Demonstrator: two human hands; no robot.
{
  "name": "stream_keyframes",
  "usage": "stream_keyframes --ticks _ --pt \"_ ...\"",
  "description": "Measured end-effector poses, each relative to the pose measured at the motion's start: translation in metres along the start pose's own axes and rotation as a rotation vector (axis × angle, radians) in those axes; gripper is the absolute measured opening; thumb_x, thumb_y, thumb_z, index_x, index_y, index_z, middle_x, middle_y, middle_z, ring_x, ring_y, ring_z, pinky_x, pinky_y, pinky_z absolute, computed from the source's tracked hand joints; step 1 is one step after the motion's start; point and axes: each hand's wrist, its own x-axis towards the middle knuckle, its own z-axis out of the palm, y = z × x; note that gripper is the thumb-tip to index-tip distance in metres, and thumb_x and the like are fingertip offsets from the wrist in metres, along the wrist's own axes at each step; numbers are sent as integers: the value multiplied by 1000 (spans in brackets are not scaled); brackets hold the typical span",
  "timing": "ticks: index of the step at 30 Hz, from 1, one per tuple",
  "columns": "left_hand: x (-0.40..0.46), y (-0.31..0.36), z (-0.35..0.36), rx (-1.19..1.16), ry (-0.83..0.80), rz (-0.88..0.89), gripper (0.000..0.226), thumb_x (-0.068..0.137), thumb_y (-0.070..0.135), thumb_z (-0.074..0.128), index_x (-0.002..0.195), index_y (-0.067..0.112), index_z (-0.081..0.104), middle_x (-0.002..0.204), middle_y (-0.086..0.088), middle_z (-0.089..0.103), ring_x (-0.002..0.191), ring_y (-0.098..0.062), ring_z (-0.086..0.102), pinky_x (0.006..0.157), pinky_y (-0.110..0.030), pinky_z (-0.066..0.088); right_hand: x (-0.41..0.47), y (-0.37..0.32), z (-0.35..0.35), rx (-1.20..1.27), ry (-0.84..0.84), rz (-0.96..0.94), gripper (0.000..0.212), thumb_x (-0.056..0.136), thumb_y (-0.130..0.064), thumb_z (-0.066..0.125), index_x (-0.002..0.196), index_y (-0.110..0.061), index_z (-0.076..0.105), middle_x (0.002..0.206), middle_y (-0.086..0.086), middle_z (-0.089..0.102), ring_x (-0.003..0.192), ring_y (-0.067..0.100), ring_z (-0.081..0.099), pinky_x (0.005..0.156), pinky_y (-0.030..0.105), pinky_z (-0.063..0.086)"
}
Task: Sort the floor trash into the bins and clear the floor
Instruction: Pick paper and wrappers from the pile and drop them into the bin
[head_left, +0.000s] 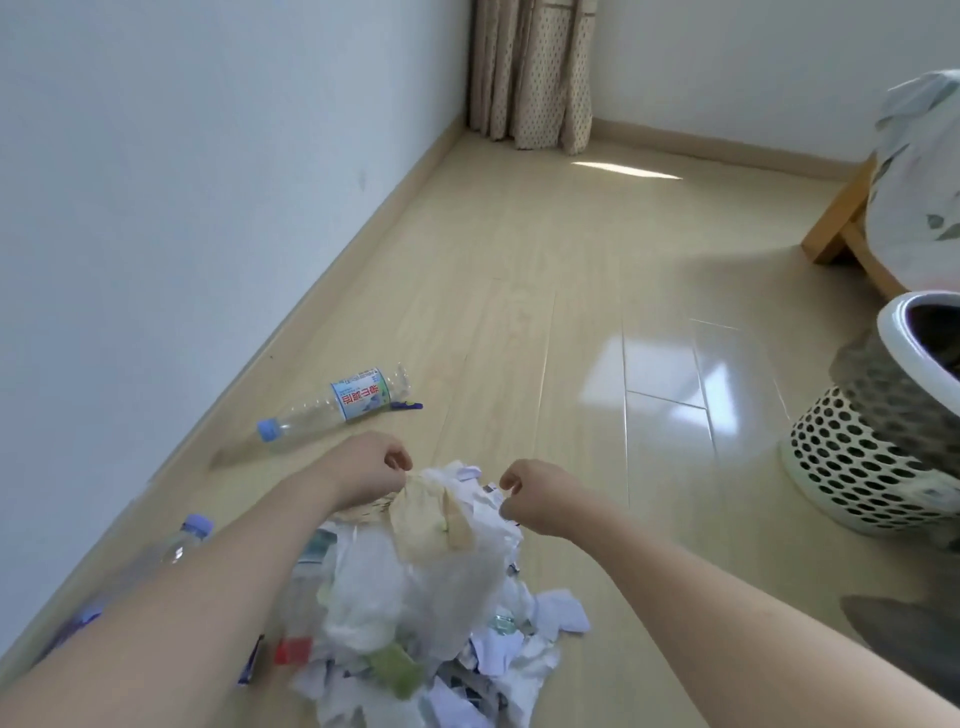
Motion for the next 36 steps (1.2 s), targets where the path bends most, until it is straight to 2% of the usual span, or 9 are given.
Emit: stream_keyframes --ticks 4,8,11,14,17,22,27,32,36 --pt "16 -12 25 79 -196 83 42 73 30 62 108 53 62 128 18 48 120 -10 38 102 -28 32 11 21 31 -3 -139 55 45 79 -25 66 122 -24 53 105 -6 54 75 9 54 62 22 43" --pt "18 -2 44 253 -283 170 69 70 33 57 132 59 40 140 18 31 129 -15 25 101 -31 21 20 29 43 -39 -93 70 6 81 -16 57 81 -21 54 80 -6 53 63 11 50 54 22 40" --pt "20 8 53 347 -160 259 60 85 25 49 136 55 39 144 14 30 131 -18 25 104 -33 18 22 32 43 -85 -30 54 21 85 -14 48 67 -24 45 73 -8 49 63 11 46 52 22 35" --pt "23 13 56 454 -103 306 37 95 32 46 129 44 53 143 12 36 131 -20 27 106 -36 17 17 32 41 -47 16 67 22 87 -14 45 67 -22 43 72 -6 49 61 12 43 51 24 33" --pt "24 15 49 526 -15 333 21 93 35 51 109 33 66 133 12 48 127 -18 34 104 -37 20 7 27 30 -29 46 66 22 91 -19 45 69 -20 44 73 -4 52 60 13 43 50 25 33" --pt "4 18 21 308 209 353 6 86 32 59 81 34 62 109 15 59 114 -11 44 98 -29 24 -20 15 11 -19 157 -31 20 92 -21 48 74 -13 53 76 -4 56 65 16 48 57 28 39" --pt "-35 30 -8 292 261 269 11 91 27 49 84 28 56 83 9 62 82 -16 57 63 -26 40 -58 -5 -5 -2 269 -135 19 93 -21 51 83 -9 62 68 -11 53 62 13 48 56 25 39" --pt "-75 60 -29 612 172 170 10 93 18 44 89 23 50 102 -1 61 83 -21 52 63 -28 37 -104 -21 -30 -62 355 -257 19 95 -21 49 80 -15 59 68 -8 54 64 16 51 57 27 40" --pt "-101 102 -35 561 284 101 12 92 15 43 95 15 54 103 -7 61 78 -25 52 62 -30 39 -144 -12 -61 -126 330 -281 17 93 -19 50 82 -12 61 77 -5 59 72 18 54 62 28 42"
